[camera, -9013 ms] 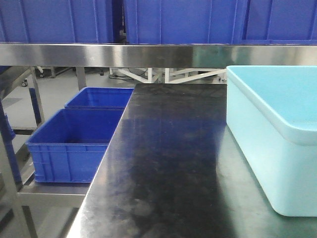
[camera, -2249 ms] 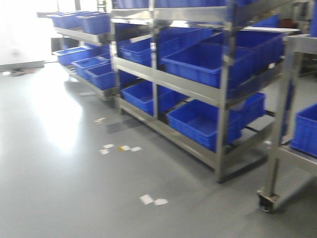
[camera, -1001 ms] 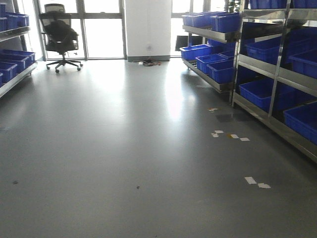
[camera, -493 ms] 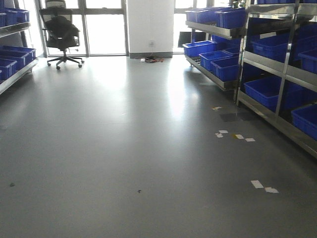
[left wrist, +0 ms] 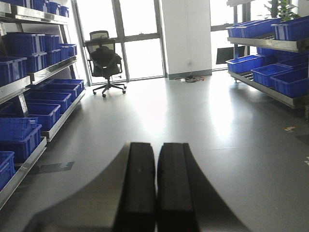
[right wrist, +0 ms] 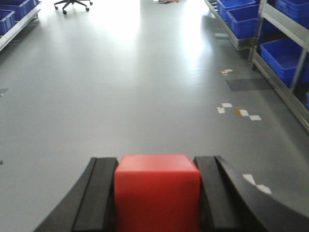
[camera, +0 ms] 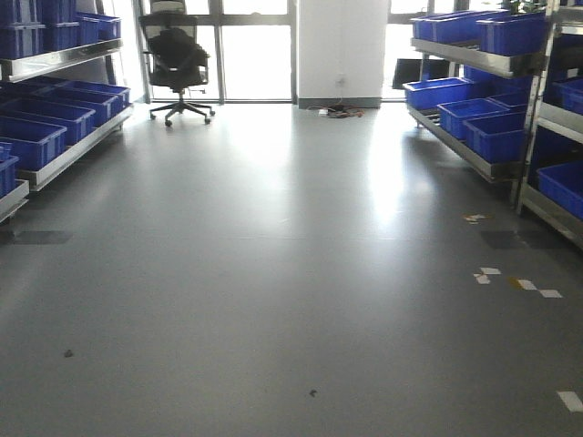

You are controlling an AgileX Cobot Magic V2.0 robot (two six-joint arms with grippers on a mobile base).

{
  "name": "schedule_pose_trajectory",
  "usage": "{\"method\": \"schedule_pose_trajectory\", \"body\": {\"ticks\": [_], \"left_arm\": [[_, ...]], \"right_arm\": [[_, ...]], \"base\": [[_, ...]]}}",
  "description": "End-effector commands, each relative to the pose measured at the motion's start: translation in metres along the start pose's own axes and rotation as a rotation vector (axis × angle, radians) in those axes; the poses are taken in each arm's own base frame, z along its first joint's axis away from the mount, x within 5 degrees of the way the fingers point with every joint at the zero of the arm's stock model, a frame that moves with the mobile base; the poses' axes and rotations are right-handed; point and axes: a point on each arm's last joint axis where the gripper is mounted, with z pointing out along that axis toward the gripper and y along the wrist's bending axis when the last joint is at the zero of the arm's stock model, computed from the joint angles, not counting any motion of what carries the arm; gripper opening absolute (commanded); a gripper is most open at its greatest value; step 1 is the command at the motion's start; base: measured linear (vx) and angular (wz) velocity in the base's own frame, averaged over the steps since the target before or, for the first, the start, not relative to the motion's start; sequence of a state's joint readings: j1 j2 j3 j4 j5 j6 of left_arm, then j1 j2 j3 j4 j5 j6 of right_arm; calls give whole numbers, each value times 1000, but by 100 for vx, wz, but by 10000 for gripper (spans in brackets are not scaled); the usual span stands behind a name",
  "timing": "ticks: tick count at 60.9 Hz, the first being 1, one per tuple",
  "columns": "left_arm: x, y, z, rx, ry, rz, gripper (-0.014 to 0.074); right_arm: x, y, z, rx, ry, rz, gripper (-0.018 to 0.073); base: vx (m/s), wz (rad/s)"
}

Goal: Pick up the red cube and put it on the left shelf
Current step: 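Drive the base down the aisle to the shelf of blue bins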

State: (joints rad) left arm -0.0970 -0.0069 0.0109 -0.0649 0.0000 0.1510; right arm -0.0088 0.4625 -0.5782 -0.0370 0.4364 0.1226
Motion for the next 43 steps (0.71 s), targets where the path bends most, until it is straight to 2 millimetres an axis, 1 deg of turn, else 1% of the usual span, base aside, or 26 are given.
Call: {"method": "schedule_pose_trajectory", "body": {"ticks": [1,26,43], "left_arm": [[0,0,1,-4,-53,-1,106],[0,0,1,-4,-53,-1,106],[0,0,1,-4,-53,-1,106]], "right_arm": [[-17,1,-3,-8,-112,-14,66],[-16,3,-3,-21,-111,-17,66],[-16,3,-3,-21,-111,-17,66]], "base": [[44,26],[50,20],[59,17]]}}
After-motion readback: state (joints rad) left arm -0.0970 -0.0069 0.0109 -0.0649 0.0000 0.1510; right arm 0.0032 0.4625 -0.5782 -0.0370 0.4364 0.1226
